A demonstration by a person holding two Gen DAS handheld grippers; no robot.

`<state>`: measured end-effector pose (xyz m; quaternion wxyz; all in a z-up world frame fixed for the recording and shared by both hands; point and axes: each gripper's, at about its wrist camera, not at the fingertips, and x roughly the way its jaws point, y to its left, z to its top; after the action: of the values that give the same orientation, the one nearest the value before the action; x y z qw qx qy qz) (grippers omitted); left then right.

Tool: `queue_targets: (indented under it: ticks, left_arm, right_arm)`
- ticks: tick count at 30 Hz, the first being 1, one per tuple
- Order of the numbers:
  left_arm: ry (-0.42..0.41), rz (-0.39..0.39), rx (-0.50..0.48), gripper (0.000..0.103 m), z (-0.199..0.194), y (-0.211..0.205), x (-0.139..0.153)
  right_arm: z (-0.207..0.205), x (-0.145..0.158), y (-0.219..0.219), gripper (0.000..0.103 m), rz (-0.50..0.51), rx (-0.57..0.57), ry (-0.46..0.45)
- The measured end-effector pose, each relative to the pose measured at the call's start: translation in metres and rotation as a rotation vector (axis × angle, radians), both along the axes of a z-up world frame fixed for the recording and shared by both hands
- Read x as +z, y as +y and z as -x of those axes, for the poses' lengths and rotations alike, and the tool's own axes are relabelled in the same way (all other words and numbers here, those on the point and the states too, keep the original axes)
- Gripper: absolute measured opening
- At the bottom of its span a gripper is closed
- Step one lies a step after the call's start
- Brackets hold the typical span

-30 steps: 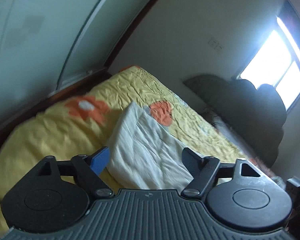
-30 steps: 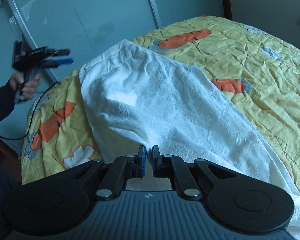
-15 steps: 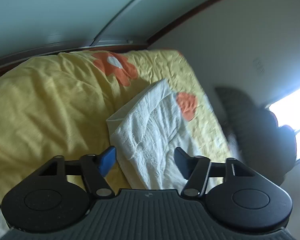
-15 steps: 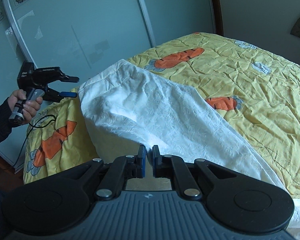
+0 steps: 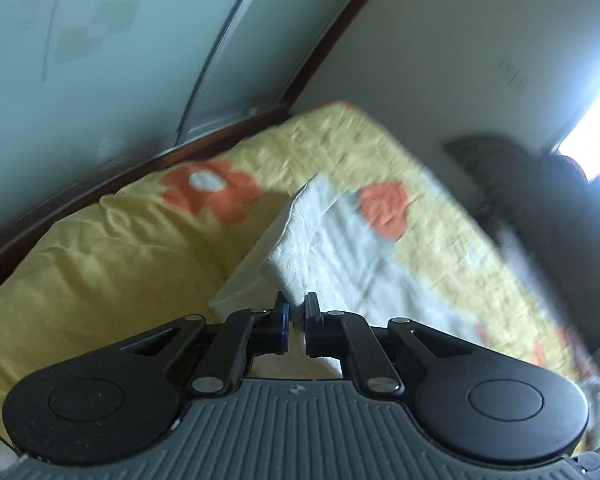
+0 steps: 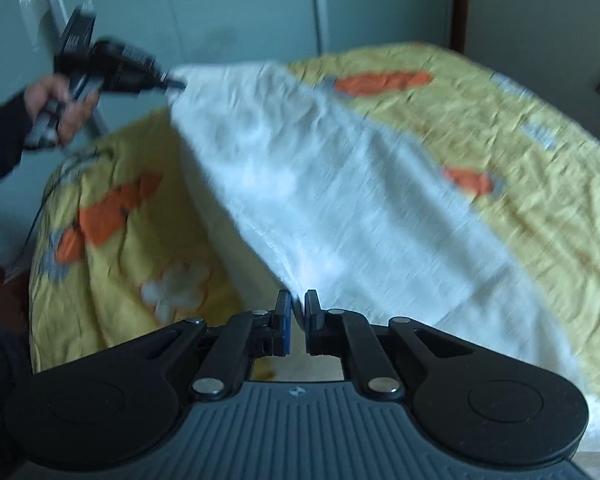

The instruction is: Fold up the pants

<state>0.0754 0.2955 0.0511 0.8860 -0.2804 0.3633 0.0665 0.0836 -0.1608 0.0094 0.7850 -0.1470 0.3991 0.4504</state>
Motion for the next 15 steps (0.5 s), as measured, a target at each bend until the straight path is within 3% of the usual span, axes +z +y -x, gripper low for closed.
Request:
queue_targets:
  ticks: [2, 3, 5, 7, 8, 11, 15]
  left_arm:
    - [0.077, -0.035, -0.005, 0.008, -0.012, -0.004, -0.017]
    - [0.087, -0.062, -0.015, 0.018, -0.012, -0.007, -0.022]
    - [0.068, -0.091, -0.021, 0.025, -0.007, -0.01, -0.022]
    - [0.065, -0.112, 0.003, 0.047, 0.002, -0.011, -0.016]
    - [0.07, -0.13, 0.033, 0.065, 0.008, -0.012, -0.012]
    - [-0.007, -0.193, 0.063, 0.068, 0.039, -0.032, 0.007]
    - [-0.131, -0.297, -0.077, 0.077, 0.067, -0.101, 0.023]
  right_arm:
    - [0.004, -0.016, 0.005, 0.006, 0.015, -0.023, 0.0]
    - [0.006, -0.02, 0.007, 0.006, 0.009, -0.035, -0.014]
    - [0.007, -0.021, 0.005, 0.006, -0.014, -0.063, -0.018]
    - [0.008, -0.021, 0.002, 0.006, -0.034, -0.081, -0.009]
    - [0.007, -0.022, -0.001, 0.006, -0.048, -0.09, 0.0]
    - [0.003, -0.024, -0.006, 0.007, -0.088, -0.117, 0.025]
    - [0.006, -0.021, -0.009, 0.012, -0.101, -0.142, 0.019]
